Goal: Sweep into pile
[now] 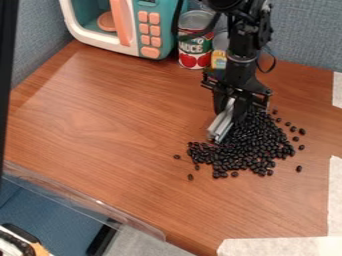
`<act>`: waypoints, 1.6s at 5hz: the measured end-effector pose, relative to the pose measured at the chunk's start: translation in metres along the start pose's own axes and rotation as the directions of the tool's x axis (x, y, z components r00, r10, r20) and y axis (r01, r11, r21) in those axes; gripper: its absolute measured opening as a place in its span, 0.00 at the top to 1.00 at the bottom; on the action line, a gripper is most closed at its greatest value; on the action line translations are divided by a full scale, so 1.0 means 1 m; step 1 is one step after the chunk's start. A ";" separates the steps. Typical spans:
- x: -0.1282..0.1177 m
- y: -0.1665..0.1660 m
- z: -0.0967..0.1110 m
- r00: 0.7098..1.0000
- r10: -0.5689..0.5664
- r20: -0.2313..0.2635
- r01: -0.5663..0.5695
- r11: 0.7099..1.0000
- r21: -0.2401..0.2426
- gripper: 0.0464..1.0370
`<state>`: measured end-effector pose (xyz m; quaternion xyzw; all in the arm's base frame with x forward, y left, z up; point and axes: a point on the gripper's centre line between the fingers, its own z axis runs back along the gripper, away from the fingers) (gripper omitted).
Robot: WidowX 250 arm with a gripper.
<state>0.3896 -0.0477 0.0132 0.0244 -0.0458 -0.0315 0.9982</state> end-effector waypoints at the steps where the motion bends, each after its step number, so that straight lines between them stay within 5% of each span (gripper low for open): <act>1: 0.002 0.028 0.002 0.997 0.079 0.003 -0.080 0.997 0.023 0.69; 2: 0.003 0.050 0.019 0.991 0.122 0.050 -0.124 0.991 0.047 0.69; 3: -0.026 0.070 0.023 0.985 0.164 0.048 -0.168 0.983 0.080 0.69; 4: -0.067 0.101 0.016 0.959 0.283 0.024 -0.284 0.955 0.088 0.69; 5: -0.103 0.100 0.002 0.946 0.323 -0.025 -0.320 0.943 0.091 0.69; 6: -0.118 0.097 -0.006 0.928 0.372 -0.023 -0.369 0.926 0.074 0.69; 7: -0.118 0.084 -0.009 0.897 0.442 -0.008 -0.442 0.897 0.027 0.69; 8: -0.113 0.064 -0.009 0.829 0.559 -0.007 -0.559 0.829 0.009 0.69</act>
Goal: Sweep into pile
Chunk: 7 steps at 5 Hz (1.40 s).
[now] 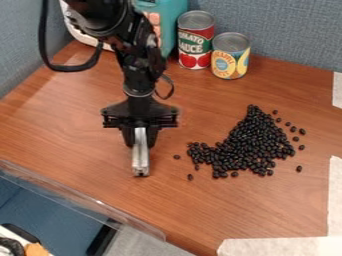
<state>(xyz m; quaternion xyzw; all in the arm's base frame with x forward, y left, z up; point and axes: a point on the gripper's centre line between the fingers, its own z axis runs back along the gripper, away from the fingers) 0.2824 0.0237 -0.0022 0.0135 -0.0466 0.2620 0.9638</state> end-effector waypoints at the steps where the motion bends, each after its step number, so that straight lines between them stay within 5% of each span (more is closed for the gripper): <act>1: -0.006 -0.022 0.001 0.995 0.098 -0.024 -0.099 0.994 -0.038 0.69; 4: -0.029 -0.085 0.005 0.994 0.093 -0.061 -0.096 0.994 -0.048 0.69; 7: -0.017 -0.132 0.005 0.993 0.092 -0.077 -0.099 0.991 -0.090 0.69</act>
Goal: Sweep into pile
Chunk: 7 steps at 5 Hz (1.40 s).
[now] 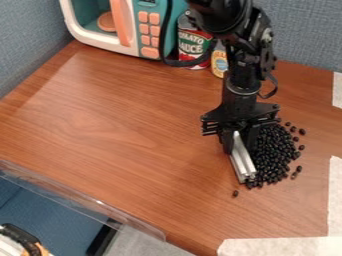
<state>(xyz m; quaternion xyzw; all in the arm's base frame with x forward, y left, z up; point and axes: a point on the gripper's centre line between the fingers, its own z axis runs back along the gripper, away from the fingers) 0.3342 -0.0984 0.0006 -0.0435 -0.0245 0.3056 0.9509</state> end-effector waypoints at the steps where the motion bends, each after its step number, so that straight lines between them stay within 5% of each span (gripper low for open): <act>1: 0.000 -0.003 0.000 1.000 -0.004 -0.003 0.004 1.000 0.000 0.69; 3: -0.009 0.012 0.005 1.000 -0.015 0.014 0.015 0.999 0.039 0.69; 5: 0.010 0.047 0.046 0.990 -0.131 0.059 0.129 0.991 0.032 0.69; 6: 0.037 0.079 0.049 0.953 -0.298 0.063 0.298 0.955 0.012 0.69; 7: 0.060 0.109 0.031 0.870 -0.493 0.023 0.492 0.870 0.034 0.69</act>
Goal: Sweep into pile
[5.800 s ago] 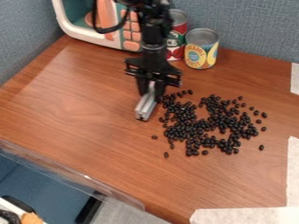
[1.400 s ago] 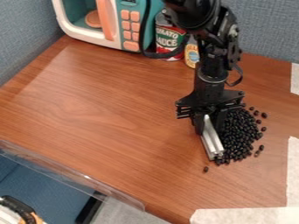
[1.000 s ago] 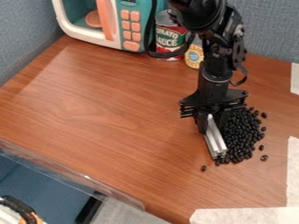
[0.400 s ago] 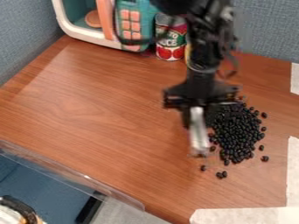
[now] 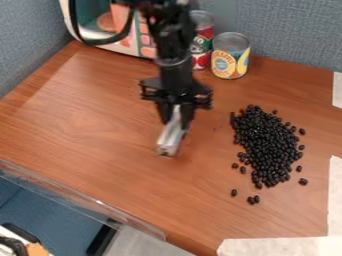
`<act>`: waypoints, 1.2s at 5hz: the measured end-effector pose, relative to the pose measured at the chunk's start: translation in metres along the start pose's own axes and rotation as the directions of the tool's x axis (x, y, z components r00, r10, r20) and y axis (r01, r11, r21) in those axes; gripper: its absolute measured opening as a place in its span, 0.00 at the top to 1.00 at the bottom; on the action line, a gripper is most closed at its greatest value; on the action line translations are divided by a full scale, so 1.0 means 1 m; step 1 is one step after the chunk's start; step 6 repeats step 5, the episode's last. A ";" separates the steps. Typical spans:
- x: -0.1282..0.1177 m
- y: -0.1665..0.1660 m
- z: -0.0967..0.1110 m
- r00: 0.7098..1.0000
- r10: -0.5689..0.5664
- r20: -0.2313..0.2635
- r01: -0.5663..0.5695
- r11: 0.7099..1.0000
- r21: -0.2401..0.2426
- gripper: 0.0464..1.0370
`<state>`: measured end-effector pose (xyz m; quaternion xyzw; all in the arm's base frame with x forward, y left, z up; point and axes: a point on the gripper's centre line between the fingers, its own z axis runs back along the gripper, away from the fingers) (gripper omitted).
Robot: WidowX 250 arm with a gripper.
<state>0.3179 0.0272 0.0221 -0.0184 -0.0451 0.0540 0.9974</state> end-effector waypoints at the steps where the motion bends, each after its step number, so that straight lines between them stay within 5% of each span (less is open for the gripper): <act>1: 0.010 0.022 -0.009 0.995 -0.092 -0.029 0.093 0.995 0.028 0.69; 3: 0.004 0.034 -0.017 0.986 -0.139 -0.095 0.147 0.986 0.076 0.63; 5: 0.005 0.033 0.035 0.995 -0.087 -0.042 0.092 0.984 0.151 0.06; 6: 0.005 0.033 0.035 0.995 -0.087 -0.042 0.092 0.984 0.151 0.06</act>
